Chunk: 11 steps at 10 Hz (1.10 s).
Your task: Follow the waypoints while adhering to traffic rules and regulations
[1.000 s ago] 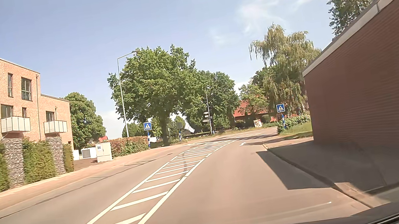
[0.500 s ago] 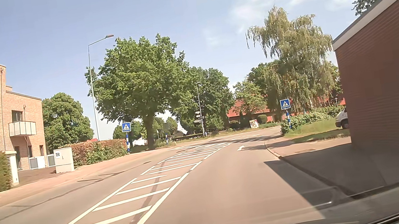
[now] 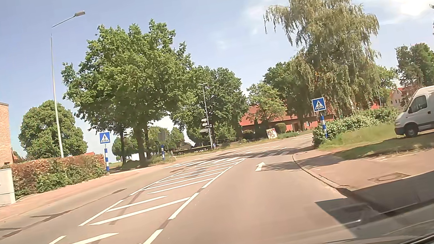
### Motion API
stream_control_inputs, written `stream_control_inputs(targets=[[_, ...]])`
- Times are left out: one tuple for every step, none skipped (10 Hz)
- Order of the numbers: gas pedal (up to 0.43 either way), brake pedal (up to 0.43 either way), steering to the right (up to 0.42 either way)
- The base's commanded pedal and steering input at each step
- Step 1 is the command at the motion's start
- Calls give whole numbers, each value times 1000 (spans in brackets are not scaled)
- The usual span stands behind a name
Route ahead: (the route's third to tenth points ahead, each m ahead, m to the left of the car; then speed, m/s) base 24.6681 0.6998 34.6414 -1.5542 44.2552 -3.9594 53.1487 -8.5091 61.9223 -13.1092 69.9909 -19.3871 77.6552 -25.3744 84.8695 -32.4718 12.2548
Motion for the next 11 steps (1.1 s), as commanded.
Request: stream_control_inputs(targets=[[157, 0, 17], [157, 0, 19], [157, 0, 23], [150, 0, 26], [150, 0, 28], [138, 0, 29], [138, 0, 31], [138, 0, 32], [138, 0, 34], [138, 0, 34], [138, 0, 35]])
